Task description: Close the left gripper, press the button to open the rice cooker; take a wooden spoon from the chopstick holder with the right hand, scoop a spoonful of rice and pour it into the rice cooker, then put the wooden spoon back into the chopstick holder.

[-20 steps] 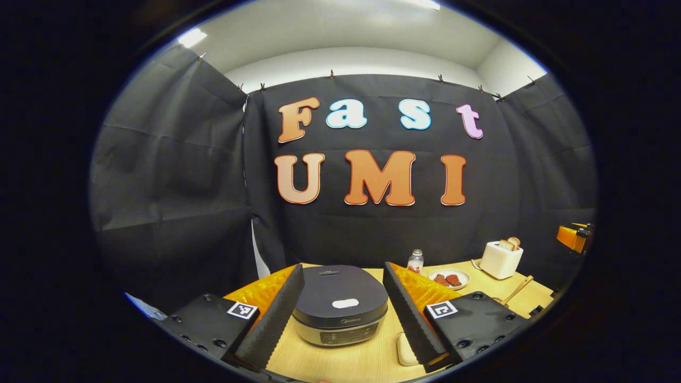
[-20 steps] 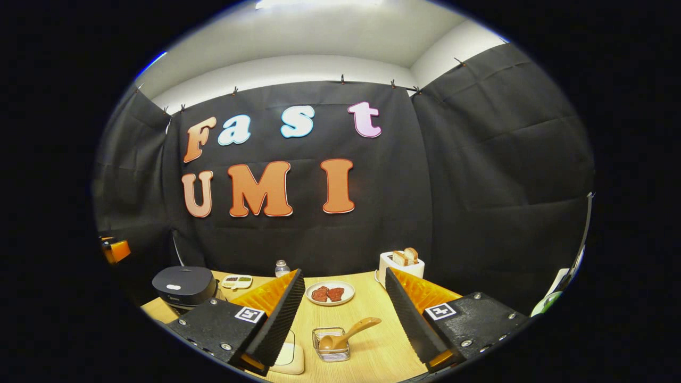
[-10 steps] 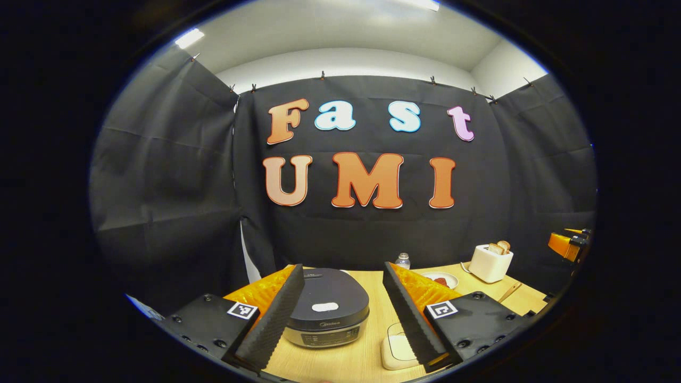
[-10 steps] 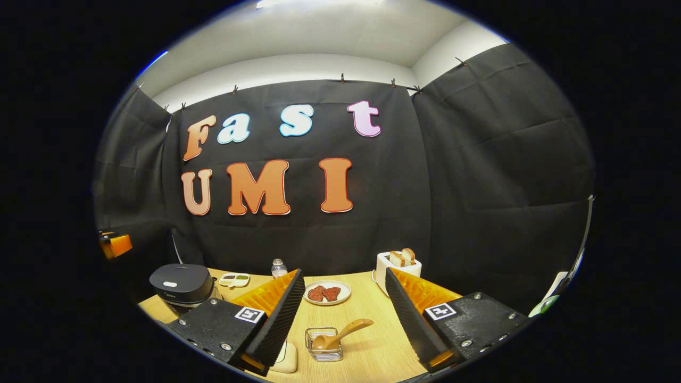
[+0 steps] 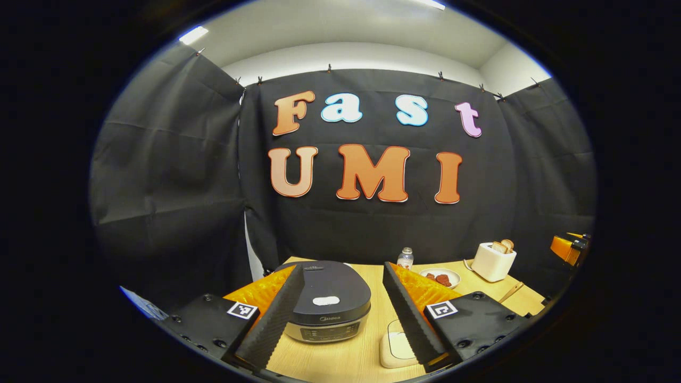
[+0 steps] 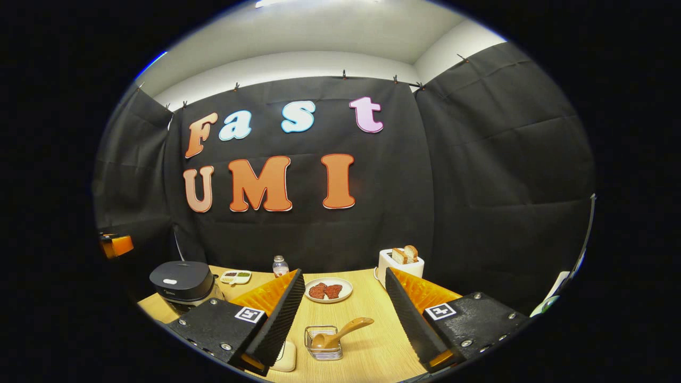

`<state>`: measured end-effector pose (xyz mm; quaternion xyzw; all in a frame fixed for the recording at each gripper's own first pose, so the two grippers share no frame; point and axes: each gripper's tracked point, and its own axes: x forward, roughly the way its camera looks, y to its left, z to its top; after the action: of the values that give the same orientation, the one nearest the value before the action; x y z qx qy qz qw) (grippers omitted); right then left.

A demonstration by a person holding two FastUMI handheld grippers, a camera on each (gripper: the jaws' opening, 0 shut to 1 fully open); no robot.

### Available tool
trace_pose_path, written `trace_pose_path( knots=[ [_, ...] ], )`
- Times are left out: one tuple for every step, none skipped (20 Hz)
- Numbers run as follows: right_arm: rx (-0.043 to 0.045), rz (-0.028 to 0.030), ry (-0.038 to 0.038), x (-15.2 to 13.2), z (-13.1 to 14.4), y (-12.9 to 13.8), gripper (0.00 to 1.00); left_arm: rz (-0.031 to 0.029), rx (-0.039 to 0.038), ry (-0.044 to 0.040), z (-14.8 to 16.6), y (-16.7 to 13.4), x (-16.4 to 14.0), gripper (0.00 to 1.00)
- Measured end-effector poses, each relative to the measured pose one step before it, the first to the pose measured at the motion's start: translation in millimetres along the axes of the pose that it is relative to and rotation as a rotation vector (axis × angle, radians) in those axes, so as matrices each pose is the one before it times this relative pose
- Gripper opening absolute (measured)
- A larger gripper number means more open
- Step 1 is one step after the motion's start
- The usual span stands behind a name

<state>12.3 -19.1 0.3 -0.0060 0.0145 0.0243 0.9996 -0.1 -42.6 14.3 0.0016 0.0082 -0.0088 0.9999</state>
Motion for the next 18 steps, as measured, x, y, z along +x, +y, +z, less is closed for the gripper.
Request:
trace_pose_path(
  knots=[
    [-0.00158, 0.00086, -0.00091, 1.16, 0.96, -0.01, 0.94, -0.00499, 0.00295, -0.00585, 2.96, -0.78, 1.1, 0.87],
    [-0.00237, 0.00159, -0.00053, 1.22, 0.98, 0.54, 0.94, 0.01371, 0.00697, -0.01432, 4.13, 4.0, -0.48, 0.76],
    [-0.0025, 0.00136, 0.00245, 1.49, -1.28, 0.27, 0.94, -0.00045, 0.00564, -0.01145, 7.06, 2.32, 0.15, 0.64],
    [-0.00164, -0.00104, 0.00336, 0.51, -0.12, -0.29, 0.94, 0.00173, 0.00676, -0.014, 3.6, -1.47, 0.38, 0.53],
    [0.00127, -0.00031, 0.00214, 0.59, 0.03, -1.09, 0.94, -0.0073, 0.00573, -0.00452, 2.32, -1.08, -0.79, 0.46],
    [0.00267, -0.00127, 0.0028, 0.54, 0.95, -0.27, 0.94, -0.00487, 0.00268, -0.00155, 1.03, -1.77, 0.0, 0.46],
    [0.0024, -0.00226, -0.00018, -0.19, 0.17, -0.31, 0.94, -0.01174, -0.00056, 0.00394, 0.97, -0.78, 1.25, 0.48],
    [0.00015, -0.00257, -0.00224, 0.76, 0.93, -1.36, 0.94, -0.01151, -0.00712, -0.0029, -1.02, -3.63, 1.67, 0.48],
    [-0.00217, -0.00326, -0.00245, -0.11, 0.6, -0.95, 0.94, 0.07966, 0.01632, -0.01466, 3.85, 18.75, -3.52, 0.48],
    [-0.00267, -0.00336, 0.00048, 0.61, 0.03, -1.37, 0.94, -0.01741, -0.01197, 0.00942, -0.38, 5.97, 7.19, 0.27],
    [-0.00071, -0.00126, 0.00091, 0.21, -0.14, -0.37, 0.94, -0.01451, -0.0108, 0.02379, -5.32, -6.79, -0.56, 0.07],
    [0.00067, 0.00052, 0.00106, 1.91, 0.3, -0.33, 0.94, -0.02826, -0.00483, 0.03209, -5.87, -9.42, 1.52, 0.04],
    [0.00037, 0.00078, 0.00174, -0.38, -0.48, 1.0, 0.94, -0.00118, 0.01184, 0.02123, -7.04, -2.37, 0.56, 0.04],
    [0.00052, 0.00059, 0.00037, 0.92, -0.38, 0.56, 0.94, -0.00819, 0.00609, 0.01396, -2.92, 2.57, 7.51, 0.04],
    [0.00033, 0.00025, 0.00083, 1.39, -0.14, 0.21, 0.94, -0.00861, -0.00735, 0.02213, -4.51, -0.09, 7.33, 0.04],
    [-0.00188, 0.00143, 0.00063, 0.2, 0.19, 0.43, 0.94, -0.01086, -0.019, 0.02234, -6.99, -1.18, 7.52, 0.04],
    [-0.00344, 0.00239, 0.00058, 0.5, -1.22, 1.23, 0.94, -0.00531, -0.01825, 0.01942, -4.99, -0.7, 6.37, 0.04],
    [-0.00295, 0.00099, 0.00225, -1.18, -0.88, 0.45, 0.94, -0.00817, -0.01026, 0.01859, -7.09, 1.88, 8.29, 0.04]
  ],
)
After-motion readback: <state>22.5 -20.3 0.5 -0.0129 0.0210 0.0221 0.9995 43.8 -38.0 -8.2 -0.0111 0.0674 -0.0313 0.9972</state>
